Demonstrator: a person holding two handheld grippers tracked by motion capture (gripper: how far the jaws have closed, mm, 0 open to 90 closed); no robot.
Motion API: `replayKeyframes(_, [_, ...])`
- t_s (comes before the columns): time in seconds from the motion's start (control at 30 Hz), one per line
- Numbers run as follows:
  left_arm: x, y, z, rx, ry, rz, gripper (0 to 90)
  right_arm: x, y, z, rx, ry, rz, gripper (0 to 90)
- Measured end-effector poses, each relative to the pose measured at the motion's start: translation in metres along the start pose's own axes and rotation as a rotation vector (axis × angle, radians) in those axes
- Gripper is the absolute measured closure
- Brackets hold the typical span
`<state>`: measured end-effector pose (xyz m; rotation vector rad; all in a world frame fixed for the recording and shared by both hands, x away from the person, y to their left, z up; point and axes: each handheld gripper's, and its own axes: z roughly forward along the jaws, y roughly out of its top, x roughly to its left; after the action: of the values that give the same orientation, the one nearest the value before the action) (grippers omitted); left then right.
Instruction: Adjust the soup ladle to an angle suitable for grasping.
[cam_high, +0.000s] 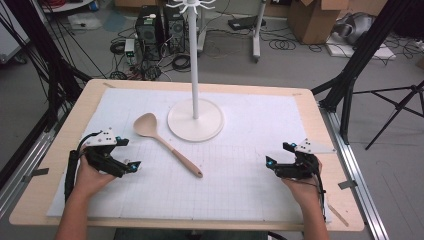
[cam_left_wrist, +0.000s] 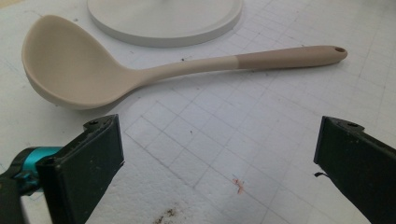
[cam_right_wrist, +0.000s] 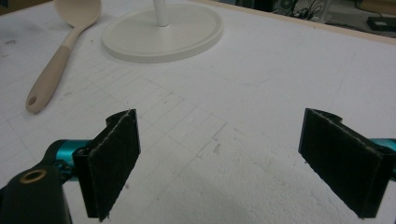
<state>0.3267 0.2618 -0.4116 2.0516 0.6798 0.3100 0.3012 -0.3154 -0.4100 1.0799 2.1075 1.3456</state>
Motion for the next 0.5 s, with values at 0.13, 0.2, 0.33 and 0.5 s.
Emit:
replayKeyframes(0.13, [-0.0005, -0.0001, 0.0006, 0.007, 0.003, 0.002, 1.8, -0.0021, -0.0012, 0.0006, 0.004, -0.001, 0.001, 11.5])
replayKeyframes(0.2, [-0.0010, 0.0001, 0.0001, 0.007, 0.001, 0.008, 1.8, -0.0015, -0.0020, 0.0007, 0.010, -0.005, 0.006, 11.5])
replayKeyframes(0.33, [-0.0014, 0.0005, -0.0016, 0.004, 0.003, 0.010, 1.8, 0.0005, -0.0017, 0.0004, 0.013, -0.007, -0.004, 11.5])
replayKeyframes(0.5, [-0.0010, 0.0001, -0.0011, 0.005, 0.005, 0.007, 1.8, 0.0022, -0.0014, 0.0014, 0.018, -0.003, -0.012, 11.5])
